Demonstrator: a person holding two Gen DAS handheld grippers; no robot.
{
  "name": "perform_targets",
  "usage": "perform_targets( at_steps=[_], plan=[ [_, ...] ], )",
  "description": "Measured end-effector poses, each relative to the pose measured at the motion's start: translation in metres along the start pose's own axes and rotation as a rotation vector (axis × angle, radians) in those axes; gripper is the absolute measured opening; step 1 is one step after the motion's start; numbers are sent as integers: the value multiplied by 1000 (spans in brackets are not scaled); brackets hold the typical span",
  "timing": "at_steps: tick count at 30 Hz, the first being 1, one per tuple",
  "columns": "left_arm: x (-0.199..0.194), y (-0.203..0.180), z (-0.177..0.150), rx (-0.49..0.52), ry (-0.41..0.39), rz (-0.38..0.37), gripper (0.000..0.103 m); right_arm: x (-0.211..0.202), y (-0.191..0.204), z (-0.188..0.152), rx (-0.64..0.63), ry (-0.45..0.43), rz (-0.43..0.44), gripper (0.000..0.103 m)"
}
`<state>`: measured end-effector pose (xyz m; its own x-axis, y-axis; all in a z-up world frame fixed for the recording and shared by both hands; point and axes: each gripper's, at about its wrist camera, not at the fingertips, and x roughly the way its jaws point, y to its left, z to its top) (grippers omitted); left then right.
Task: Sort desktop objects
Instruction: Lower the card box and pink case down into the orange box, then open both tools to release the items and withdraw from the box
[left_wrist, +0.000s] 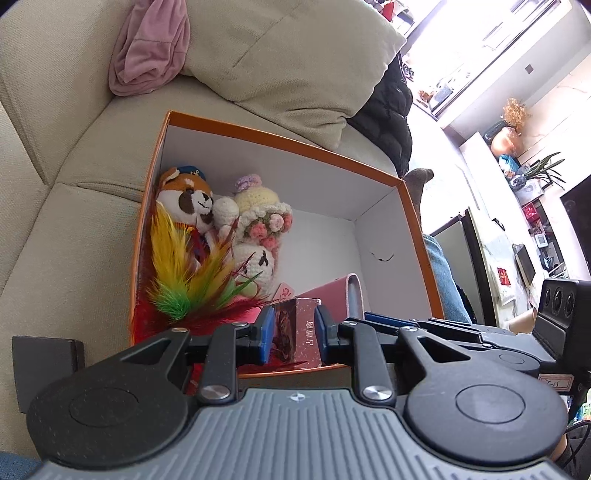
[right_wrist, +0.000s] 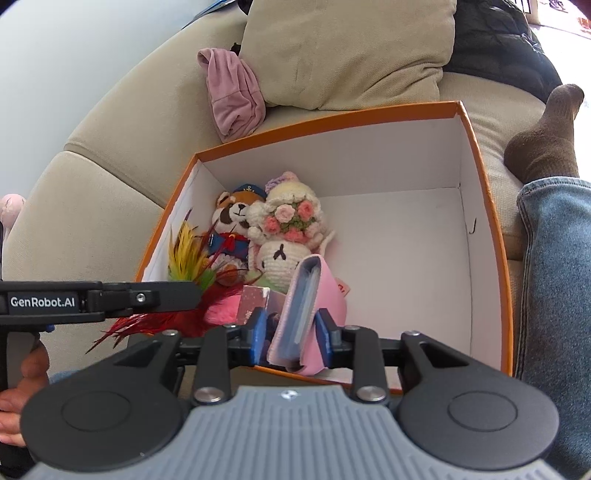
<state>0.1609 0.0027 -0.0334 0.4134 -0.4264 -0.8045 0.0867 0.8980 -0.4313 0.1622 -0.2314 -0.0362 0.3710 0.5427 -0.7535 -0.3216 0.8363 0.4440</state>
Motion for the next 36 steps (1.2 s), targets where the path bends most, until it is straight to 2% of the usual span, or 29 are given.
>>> perform_targets(
  at_steps=[4,7,10,14,17,23,26,36],
  plan=[
    [-5,3,-3,-10,-8,3,26,9,-2,0,1,19,-3,32],
    [-8,6,-5,-16,-13,8,26,13,1,-1,-21,19,10,26],
    [-7,8,-5,-21,-8,12,26,12,15,1,-127,22,-26,23],
    [-6,11,-5,-30,-6,6,26,15,31,5,-263,72,-60,21],
    [-6,12,-5,-37,-5,3,26,18,25,8,-215,94,-35,22],
    [-6,17,-6,-47,-1,6,26,15,18,8,-143,75,-40,27],
    [-8,19,-6,-50,-7,7,26,14,15,10,-126,68,-52,31],
    [-11,19,-6,-46,-9,11,26,10,9,10,-108,49,-53,33]
  ],
)
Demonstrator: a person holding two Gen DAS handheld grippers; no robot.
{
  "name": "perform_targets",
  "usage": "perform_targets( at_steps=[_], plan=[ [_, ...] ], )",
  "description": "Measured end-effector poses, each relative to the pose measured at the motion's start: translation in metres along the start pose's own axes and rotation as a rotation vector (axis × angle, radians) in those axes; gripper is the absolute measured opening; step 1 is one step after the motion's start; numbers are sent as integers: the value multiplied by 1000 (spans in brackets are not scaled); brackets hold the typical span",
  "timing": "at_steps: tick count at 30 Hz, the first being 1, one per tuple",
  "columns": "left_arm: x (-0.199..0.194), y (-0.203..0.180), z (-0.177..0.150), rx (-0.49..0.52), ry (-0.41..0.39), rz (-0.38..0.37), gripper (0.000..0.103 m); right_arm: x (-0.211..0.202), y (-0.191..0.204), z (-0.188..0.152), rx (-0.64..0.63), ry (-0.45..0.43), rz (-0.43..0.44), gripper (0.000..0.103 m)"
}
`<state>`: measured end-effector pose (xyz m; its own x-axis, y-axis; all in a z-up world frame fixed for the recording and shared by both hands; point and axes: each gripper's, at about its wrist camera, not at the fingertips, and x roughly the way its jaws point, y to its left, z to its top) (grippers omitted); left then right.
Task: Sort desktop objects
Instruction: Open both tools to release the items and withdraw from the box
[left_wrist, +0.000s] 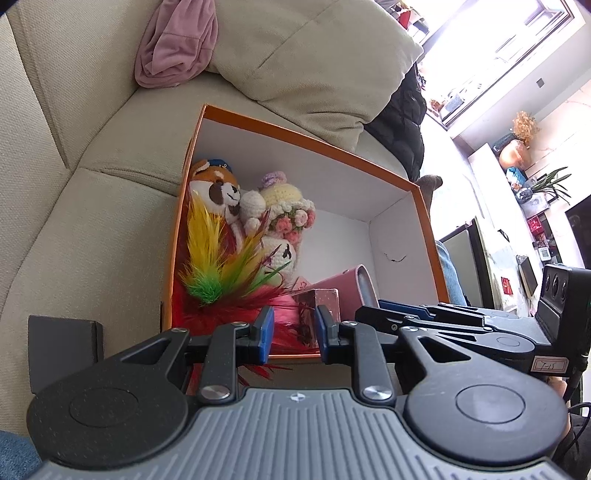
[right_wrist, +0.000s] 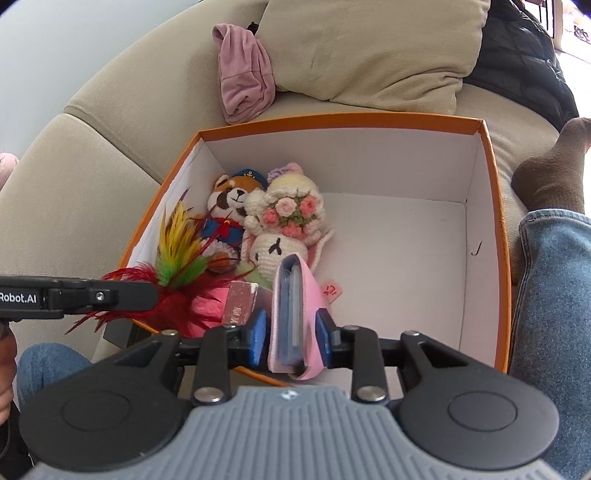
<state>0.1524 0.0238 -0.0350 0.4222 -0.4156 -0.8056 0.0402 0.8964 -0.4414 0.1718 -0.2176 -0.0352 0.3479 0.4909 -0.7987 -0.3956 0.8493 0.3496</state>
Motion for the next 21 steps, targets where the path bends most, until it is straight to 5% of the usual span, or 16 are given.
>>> perform_targets(
  at_steps=[11,21],
  plan=[
    [-31,-16,-27,120,-106,17,26,-44,31,-18,-163,-208,17,33],
    [-77,3,-69,210,-221,114,26,-65,71,-59,-333,-341,45,32]
  ],
)
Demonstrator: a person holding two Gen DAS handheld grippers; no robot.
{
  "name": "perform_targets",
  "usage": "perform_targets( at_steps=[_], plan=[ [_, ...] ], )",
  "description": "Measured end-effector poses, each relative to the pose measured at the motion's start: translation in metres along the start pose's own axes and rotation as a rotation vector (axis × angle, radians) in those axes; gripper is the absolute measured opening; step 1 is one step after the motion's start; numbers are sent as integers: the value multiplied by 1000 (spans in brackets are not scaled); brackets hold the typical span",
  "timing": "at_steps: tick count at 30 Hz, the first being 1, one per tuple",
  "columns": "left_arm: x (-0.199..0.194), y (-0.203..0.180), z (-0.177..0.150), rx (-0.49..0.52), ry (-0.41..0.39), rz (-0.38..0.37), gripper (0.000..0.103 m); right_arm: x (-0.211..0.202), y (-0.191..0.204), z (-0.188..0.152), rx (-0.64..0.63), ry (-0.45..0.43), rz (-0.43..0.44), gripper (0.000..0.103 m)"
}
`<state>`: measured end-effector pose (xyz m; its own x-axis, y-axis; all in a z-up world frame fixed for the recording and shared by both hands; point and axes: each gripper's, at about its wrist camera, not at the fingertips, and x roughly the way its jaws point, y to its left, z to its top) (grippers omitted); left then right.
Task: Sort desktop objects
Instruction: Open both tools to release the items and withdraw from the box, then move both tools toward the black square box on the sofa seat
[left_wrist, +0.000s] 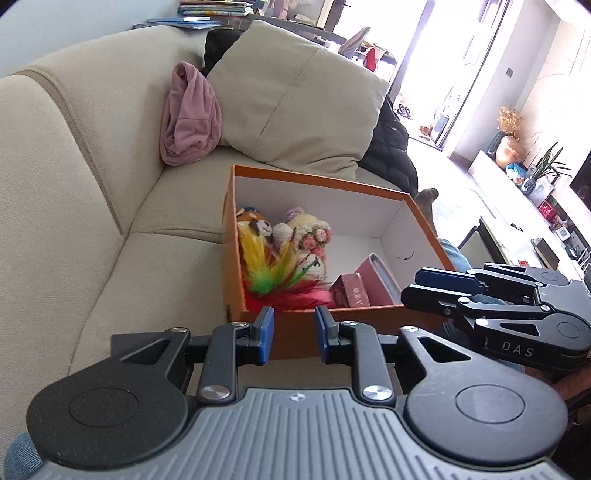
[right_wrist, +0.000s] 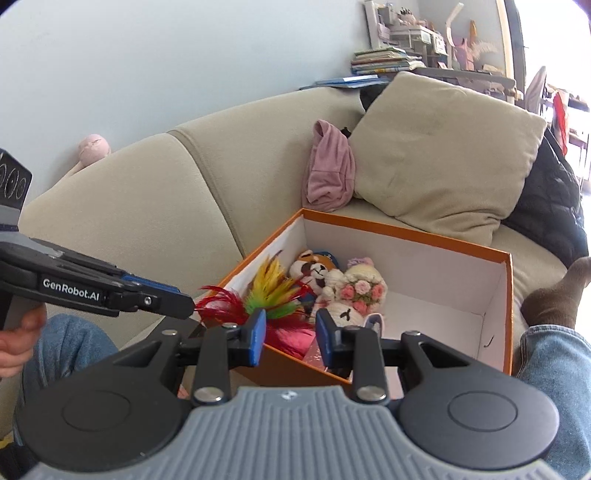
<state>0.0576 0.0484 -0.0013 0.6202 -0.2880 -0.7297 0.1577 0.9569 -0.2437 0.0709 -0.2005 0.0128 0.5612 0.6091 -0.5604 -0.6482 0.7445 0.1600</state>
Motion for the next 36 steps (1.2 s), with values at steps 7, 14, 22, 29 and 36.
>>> perform_targets(
  at_steps=[7,14,22,29,36],
  plan=[
    [-29,42,-18,-73,53,60,26,4,17,-20,74,103,50,33],
    [-35,90,-36,-180,132,163,26,26,39,-36,68,223,78,33],
    [-6,119,-35,-219,225,154,43,66,52,-31,81,319,95,33],
    [37,161,-23,-272,310,113,62,115,82,-16,86,339,133,32],
    [84,186,-18,-321,431,16,67,166,104,-20,125,396,137,32]
  ],
)
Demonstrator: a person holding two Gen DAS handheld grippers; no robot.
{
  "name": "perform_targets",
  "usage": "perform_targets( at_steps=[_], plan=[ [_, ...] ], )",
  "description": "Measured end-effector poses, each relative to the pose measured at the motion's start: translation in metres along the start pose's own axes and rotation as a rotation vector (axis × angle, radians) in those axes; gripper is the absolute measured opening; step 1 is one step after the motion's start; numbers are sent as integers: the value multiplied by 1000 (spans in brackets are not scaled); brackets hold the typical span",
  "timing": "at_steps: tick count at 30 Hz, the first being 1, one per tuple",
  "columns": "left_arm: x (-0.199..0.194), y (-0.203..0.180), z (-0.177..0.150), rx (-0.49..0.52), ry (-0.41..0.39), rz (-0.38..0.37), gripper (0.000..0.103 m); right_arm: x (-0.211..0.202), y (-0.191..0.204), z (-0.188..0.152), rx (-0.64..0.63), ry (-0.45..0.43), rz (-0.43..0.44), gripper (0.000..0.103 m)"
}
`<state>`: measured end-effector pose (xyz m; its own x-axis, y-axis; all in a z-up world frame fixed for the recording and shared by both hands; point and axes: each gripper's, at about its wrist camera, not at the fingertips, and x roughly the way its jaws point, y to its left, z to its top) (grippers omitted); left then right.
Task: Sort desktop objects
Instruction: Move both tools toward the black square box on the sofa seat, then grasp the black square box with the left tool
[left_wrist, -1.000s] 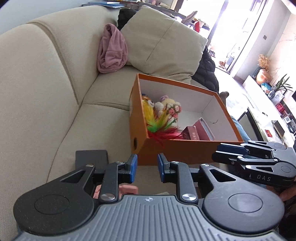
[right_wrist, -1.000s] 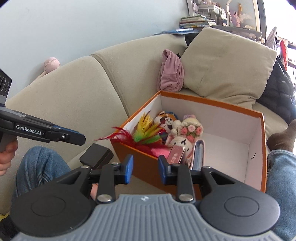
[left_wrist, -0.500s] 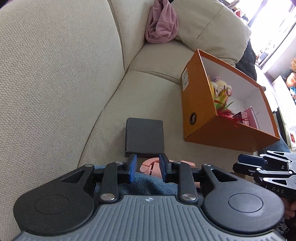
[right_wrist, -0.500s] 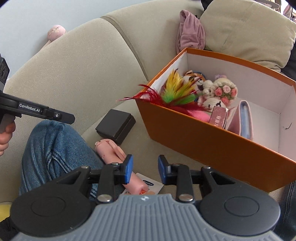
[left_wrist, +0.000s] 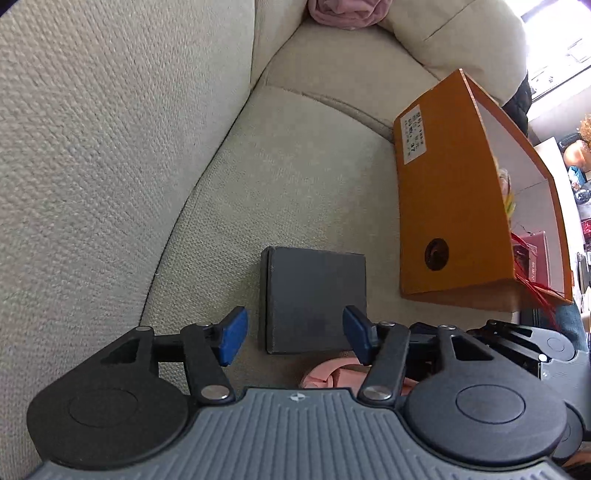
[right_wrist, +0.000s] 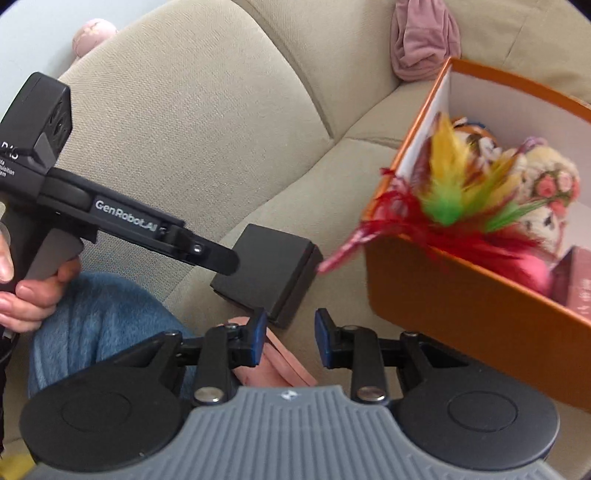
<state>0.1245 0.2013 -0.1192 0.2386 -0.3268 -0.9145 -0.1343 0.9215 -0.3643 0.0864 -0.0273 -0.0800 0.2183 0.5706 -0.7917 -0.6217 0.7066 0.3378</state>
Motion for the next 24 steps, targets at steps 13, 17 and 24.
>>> perform_targets(
  at_steps=[13,17,24],
  plan=[
    [48,3,24,-49,161,-103,90,25,-7,4,51,27,-37,27],
    [44,-11,20,6,127,-67,86,23,-8,5,50,26,-54,27],
    [10,-27,-5,43,-10,-28,53,17,-9,2,45,14,-75,25]
  ],
)
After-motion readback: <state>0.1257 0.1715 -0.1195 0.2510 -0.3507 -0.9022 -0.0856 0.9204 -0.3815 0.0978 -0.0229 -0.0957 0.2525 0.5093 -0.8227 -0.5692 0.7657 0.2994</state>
